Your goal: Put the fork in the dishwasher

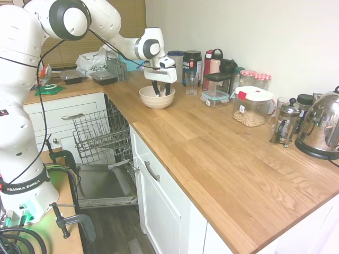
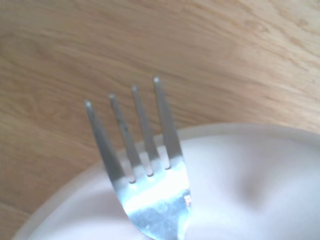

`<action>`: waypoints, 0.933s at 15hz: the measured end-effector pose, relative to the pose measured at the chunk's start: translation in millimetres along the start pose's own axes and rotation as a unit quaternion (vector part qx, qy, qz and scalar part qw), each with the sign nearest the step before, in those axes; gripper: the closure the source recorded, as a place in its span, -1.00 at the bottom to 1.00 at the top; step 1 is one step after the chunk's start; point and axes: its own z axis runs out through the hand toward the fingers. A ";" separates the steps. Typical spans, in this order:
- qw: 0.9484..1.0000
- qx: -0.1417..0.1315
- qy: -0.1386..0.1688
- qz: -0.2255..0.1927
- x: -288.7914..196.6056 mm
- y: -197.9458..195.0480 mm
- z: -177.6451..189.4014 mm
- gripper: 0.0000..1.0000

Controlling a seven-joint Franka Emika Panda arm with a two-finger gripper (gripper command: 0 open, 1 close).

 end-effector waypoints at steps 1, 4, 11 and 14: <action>1.000 0.000 -0.003 0.000 -1.7 2.6 -1.1 1.00; 1.000 -0.006 -0.009 0.000 -1.7 7.9 -2.6 1.00; 1.000 -0.020 -0.018 0.003 -1.8 15.2 4.4 1.00; 1.000 -0.020 -0.018 0.004 -0.6 15.3 3.2 1.00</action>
